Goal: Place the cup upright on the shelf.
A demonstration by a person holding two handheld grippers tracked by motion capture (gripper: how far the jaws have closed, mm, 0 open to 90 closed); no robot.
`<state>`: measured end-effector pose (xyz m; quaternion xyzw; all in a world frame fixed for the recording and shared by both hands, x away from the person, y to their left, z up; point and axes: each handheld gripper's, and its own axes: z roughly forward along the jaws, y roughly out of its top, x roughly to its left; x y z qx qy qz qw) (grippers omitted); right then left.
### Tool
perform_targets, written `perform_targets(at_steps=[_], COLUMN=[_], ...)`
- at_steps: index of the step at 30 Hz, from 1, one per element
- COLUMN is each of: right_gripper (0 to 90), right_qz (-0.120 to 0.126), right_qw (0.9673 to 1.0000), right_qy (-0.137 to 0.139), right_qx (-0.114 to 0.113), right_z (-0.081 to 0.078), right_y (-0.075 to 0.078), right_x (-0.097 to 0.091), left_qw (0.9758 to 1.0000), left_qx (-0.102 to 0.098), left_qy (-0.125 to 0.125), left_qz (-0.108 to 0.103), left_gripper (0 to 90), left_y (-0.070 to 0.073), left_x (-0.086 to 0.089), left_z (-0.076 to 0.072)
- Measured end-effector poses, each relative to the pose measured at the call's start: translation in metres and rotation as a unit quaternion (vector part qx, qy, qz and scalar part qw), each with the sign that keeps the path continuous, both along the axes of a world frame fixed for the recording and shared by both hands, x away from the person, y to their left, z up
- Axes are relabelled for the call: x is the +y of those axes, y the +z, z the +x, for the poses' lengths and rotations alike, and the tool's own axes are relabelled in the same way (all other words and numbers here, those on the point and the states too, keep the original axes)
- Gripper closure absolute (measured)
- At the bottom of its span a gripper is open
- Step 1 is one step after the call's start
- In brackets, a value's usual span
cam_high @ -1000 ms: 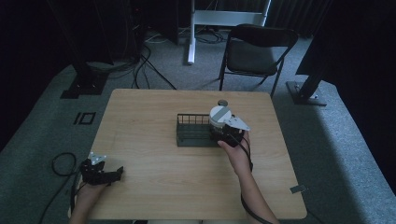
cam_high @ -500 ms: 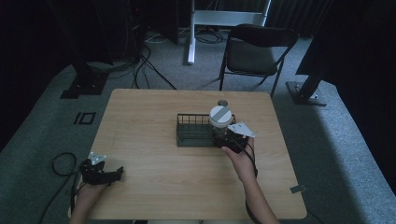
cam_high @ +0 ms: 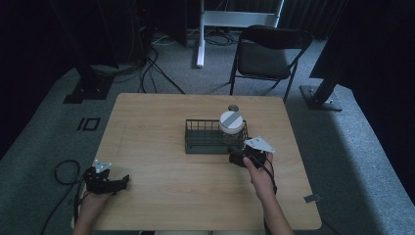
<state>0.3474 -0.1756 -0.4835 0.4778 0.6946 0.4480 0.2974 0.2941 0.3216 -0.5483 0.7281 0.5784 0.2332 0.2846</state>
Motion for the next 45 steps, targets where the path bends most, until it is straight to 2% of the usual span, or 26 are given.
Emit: perform_targets(at_steps=[6, 13, 19, 20, 26, 29, 34, 45], right_gripper=[12.3, 12.6, 13.0, 13.0, 13.0, 13.0, 13.2, 13.2], right_qz=[0.006, 0.004, -0.001, -0.001, -0.003, -0.001, -0.028, -0.044], right_qw=[0.9999, 0.9992, 0.9989, 0.9984, 0.9975, 0.9966, 0.9938, 0.9904], right_qy=[-0.008, 0.001, 0.005, 0.01, 0.019, 0.033, 0.065, 0.076], right_qx=[0.012, 0.039, 0.047, 0.055, 0.069, 0.075, 0.085, 0.107], right_z=[-0.005, -0.007, -0.01, -0.011, -0.011, -0.012, -0.014, -0.016], right_y=[-0.012, -0.028, -0.035, -0.039, -0.043, -0.043, -0.044, -0.051], right_x=[-0.011, -0.017, -0.021, -0.023, -0.03, -0.034, -0.039, -0.057], left_qw=[1.0, 1.0, 1.0, 1.0, 1.0, 1.0, 1.0, 1.0], left_qx=[0.0, 0.0, 0.0, 0.0, 0.0, 0.0, 0.0, 0.0], left_qy=[0.0, 0.0, 0.0, 0.0, 0.0, 0.0, 0.0, 0.0], left_qz=[0.0, 0.001, 0.0, 0.001, 0.001, 0.001, 0.001, 0.001], left_gripper=[0.2, 0.2, 0.1, 0.2, 0.2, 0.2, 0.2, 0.2], left_y=[0.0, 0.0, 0.0, 0.0, 0.0, 0.0, 0.0, 0.0], left_x=[0.0, 0.0, 0.0, 0.0, 0.0, 0.0, 0.0, 0.0], left_z=[0.0, 0.0, 0.0, 0.0, 0.0, 0.0, 0.0, 0.0])
